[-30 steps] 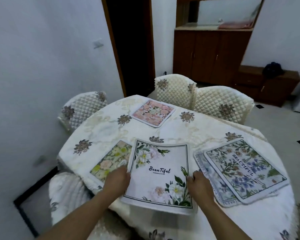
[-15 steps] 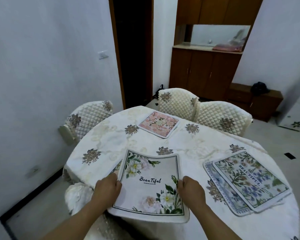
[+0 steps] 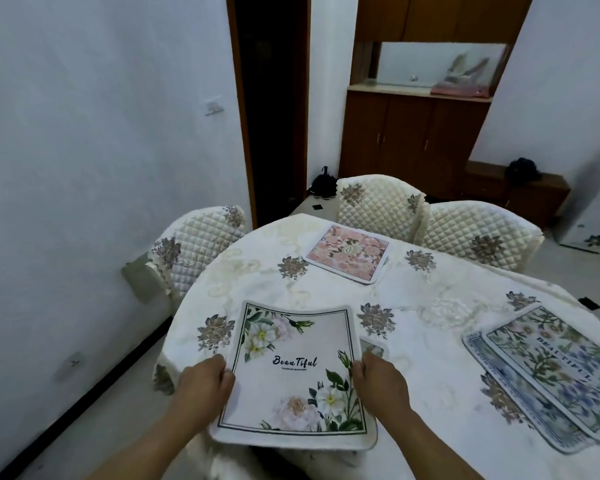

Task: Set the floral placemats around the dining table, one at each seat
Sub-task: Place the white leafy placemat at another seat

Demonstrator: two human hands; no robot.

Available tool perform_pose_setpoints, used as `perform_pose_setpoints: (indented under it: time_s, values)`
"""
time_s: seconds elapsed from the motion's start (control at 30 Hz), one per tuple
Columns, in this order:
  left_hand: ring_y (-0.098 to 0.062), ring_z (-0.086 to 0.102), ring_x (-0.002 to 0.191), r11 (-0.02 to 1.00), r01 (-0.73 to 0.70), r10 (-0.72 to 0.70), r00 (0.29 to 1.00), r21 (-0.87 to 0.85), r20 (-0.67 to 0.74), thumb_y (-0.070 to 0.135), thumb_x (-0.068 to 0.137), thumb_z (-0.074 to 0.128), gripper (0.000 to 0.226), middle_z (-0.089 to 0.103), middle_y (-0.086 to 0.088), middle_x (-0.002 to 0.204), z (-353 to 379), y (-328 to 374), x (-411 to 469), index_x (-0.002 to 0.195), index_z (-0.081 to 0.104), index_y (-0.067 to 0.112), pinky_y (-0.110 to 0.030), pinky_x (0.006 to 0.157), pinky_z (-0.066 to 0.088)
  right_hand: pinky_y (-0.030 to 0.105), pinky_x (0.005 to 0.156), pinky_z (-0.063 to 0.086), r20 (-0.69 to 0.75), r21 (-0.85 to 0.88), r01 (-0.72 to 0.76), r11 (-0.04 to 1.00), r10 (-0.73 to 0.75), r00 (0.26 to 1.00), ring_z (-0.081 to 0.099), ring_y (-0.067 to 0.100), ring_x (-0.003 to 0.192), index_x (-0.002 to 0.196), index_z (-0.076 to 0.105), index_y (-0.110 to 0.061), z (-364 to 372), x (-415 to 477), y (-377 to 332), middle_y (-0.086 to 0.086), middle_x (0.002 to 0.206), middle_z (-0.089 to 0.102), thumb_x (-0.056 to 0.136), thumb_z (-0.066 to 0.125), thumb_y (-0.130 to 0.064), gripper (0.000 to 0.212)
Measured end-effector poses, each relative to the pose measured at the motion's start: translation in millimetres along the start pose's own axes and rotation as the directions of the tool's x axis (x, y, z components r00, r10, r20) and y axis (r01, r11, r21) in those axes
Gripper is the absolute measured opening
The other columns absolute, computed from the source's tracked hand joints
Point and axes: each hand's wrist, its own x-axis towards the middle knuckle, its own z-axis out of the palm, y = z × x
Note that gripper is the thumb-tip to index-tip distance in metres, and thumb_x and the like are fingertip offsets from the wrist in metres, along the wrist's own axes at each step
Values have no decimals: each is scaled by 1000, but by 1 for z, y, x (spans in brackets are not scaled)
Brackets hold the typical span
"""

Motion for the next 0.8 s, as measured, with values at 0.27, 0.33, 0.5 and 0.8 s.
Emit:
perform_pose_setpoints:
  time_s: [0.27,0.33,0.5,0.8]
  values:
    - [-27,53,57,980,-196,194,978,19,76,32,83,42,24,49,1,56,-36,-49,72,62,40,21,-34,56,31,31,58,36,-49,13,-111,994,111,993,57,22,69,78,46,-23,18,-6,-69,-2,69,52,98,34,-37,27]
    - [-30,56,59,973,-228,226,971,15,79,31,85,43,23,56,-4,59,-41,-51,89,64,41,21,-35,56,33,31,57,34,-42,9,-123,992,124,991,49,19,64,71,38,-26,15,4,-78,-6,62,41,98,33,-37,30]
    - [-25,49,54,983,-184,183,980,14,77,29,88,44,27,49,-3,56,-40,-56,115,63,36,22,-35,51,28,31,58,41,-87,49,-79,996,83,993,54,16,64,75,47,-23,17,46,-86,-5,65,52,98,35,-35,29]
    - [-17,41,44,987,-155,158,980,-35,123,33,83,44,31,37,0,47,-35,-144,193,58,27,23,-31,46,25,31,55,32,-70,15,-82,997,83,994,46,15,61,73,42,-27,75,107,-150,-8,61,40,97,36,-39,28]
